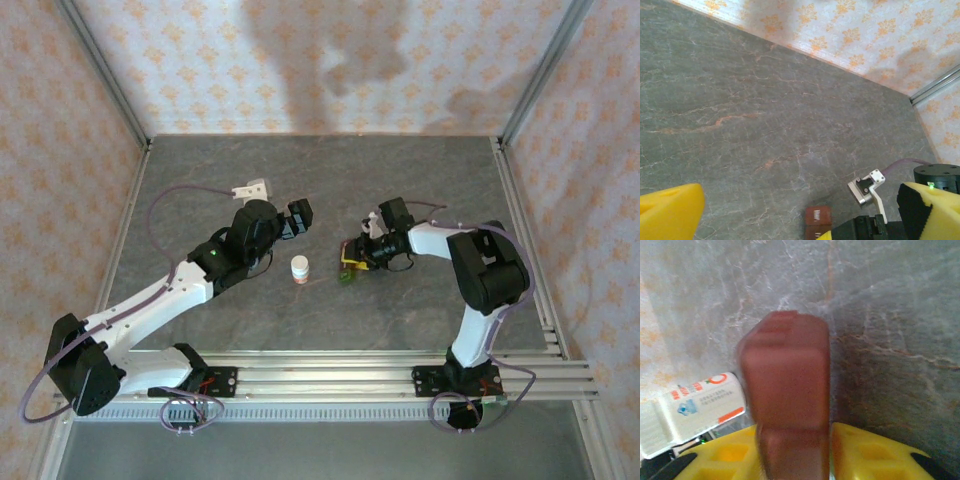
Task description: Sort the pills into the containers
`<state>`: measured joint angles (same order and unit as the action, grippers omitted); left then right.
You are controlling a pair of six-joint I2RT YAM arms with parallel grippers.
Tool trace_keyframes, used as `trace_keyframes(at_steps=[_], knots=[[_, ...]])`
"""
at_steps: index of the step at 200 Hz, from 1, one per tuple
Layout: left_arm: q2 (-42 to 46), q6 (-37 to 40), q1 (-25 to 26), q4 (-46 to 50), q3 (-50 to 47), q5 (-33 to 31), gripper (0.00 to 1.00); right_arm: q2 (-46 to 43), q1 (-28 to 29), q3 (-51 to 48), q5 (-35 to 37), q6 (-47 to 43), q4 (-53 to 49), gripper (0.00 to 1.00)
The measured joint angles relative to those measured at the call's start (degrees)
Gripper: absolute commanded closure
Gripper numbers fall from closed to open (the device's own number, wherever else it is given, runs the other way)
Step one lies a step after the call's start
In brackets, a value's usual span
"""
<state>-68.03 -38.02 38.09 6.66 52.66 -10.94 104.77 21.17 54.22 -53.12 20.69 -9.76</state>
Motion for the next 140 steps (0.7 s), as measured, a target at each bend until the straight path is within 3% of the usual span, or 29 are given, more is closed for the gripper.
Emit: trace_keyframes(at_steps=[11, 48, 103, 140], knots=[[0.00, 0.00, 0.00, 0.00, 0.02, 0.04, 0.00, 0.11, 0.00, 0.66, 0.90, -0.50, -1.64, 0.55], [0.00, -0.02, 0.00, 0.00, 0.00, 0.09, 0.00, -0.39, 0.04, 3.26, 3.23, -2.62, -5.53, 0.30], [-0.02, 0.00, -0.20, 0.00, 0.00, 0.13, 0.00, -10.73, 0.63, 2.21, 17.05, -2.95, -13.22, 0.24], [-0.85, 0.02, -1.09, -0.04, 0.02, 0.28, 0.00, -17.49, 5.68, 1.75, 27.58, -1.75, -16.24, 0.18]])
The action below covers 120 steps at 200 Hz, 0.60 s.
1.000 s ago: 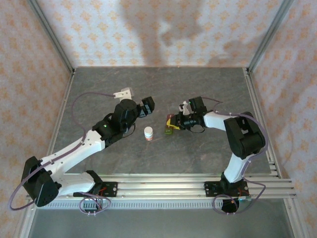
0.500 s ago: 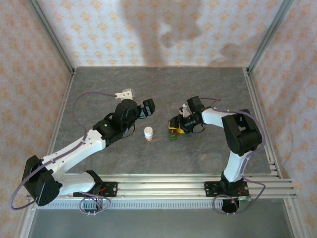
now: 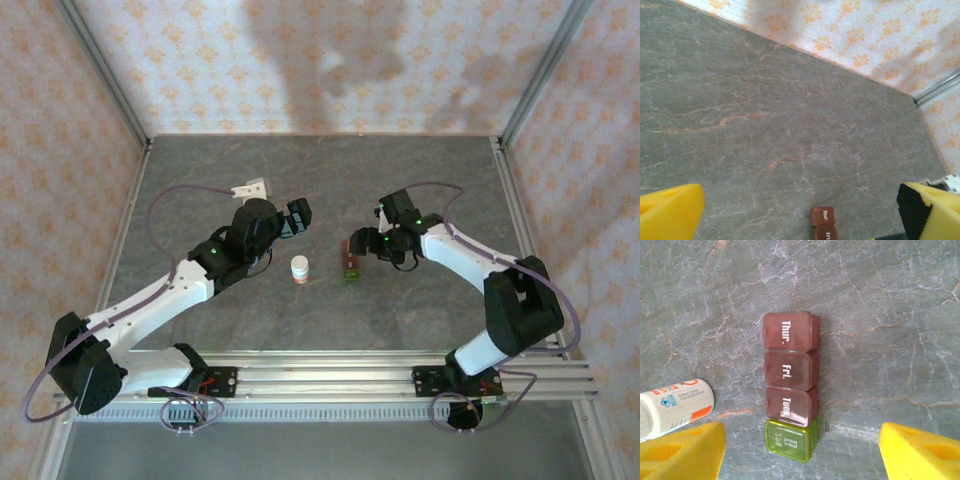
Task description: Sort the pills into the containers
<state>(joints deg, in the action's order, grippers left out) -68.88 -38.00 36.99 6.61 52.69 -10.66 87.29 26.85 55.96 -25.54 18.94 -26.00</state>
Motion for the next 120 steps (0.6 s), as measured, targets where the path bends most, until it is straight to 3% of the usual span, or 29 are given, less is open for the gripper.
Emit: trace_keyframes(at_steps=[64, 120], knots=[[-1.03, -0.02, -0.81, -0.04, -0.02, 0.90, 0.00, 7.23, 9.55, 1.22, 11.72, 1.64, -2.10, 0.15], [-1.27, -0.07, -1.53, -1.14, -0.07, 1.70, 0.00, 12.09, 11.26, 3.74, 16.24, 0.98, -2.78, 0.21]])
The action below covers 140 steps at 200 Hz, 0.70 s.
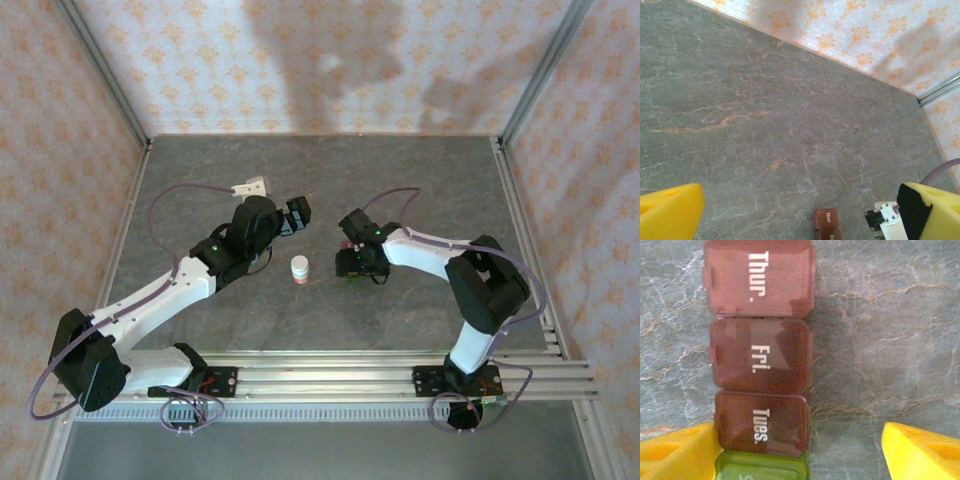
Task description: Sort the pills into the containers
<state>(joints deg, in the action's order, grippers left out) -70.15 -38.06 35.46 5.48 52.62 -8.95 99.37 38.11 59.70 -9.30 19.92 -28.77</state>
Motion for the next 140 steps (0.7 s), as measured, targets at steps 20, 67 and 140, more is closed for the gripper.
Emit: trace_keyframes(at_steps=[20, 67, 140], knots=[[-0.52, -0.02, -0.22, -0.59, -0.28, 0.22, 0.00, 0.66, 0.00, 0.37, 1.40, -0.81, -0.50, 0.24], [-1.62, -0.44, -0.37, -0.90, -0.61, 1.29, 0.00, -0.13, -1.44, -0.39, 2.89, -2.89, -1.16, 0.30], [-4.15, -0.90, -0.37, -1.01, -0.61, 3.91, 0.00, -2.82, -3.76, -2.51, -2.73, -7.10, 0.61, 0.30]])
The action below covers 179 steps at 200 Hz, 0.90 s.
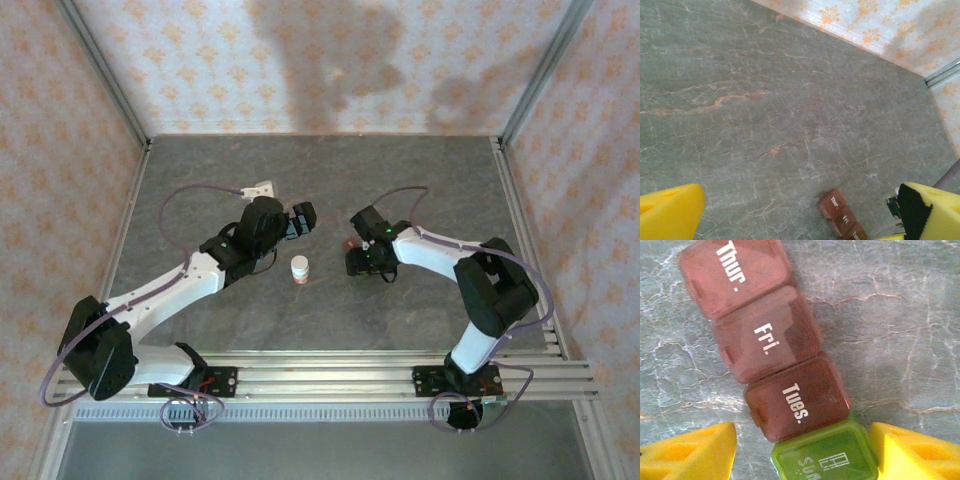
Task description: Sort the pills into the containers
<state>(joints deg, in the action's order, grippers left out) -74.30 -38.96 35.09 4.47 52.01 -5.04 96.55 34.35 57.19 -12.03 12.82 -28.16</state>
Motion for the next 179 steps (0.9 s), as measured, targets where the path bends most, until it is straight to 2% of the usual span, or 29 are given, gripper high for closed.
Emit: trace_keyframes(at_steps=[27, 64, 97, 126, 179], knots=[[-0.24, -0.20, 0.00, 0.00, 0.00, 0.61, 0.00, 0.11, -0.02, 0.00, -0.79, -0.92, 1.11, 0.33], [-0.92, -0.68, -0.02, -0.61, 0.02, 1.53, 0.00, 2.05, -0.02, 0.00, -1.07, -2.14, 2.12, 0.42], [-1.36, -1.49, -0.02, -1.20, 0.02, 1.75, 0.00, 2.16, -0.17, -0.37, -0.13, -2.56, 2.29, 0.57], [-1.86, -1.68, -0.02, -1.53, 0.02, 2.10, 0.00, 1.42, -0.39, -1.29, 0.22, -2.54, 3.30, 0.65], [-2.10, -2.58, -0.24, -2.58, 0.04, 5.05, 0.00, -3.26, -0.26, -3.58, -1.31, -2.60, 3.87, 0.68]])
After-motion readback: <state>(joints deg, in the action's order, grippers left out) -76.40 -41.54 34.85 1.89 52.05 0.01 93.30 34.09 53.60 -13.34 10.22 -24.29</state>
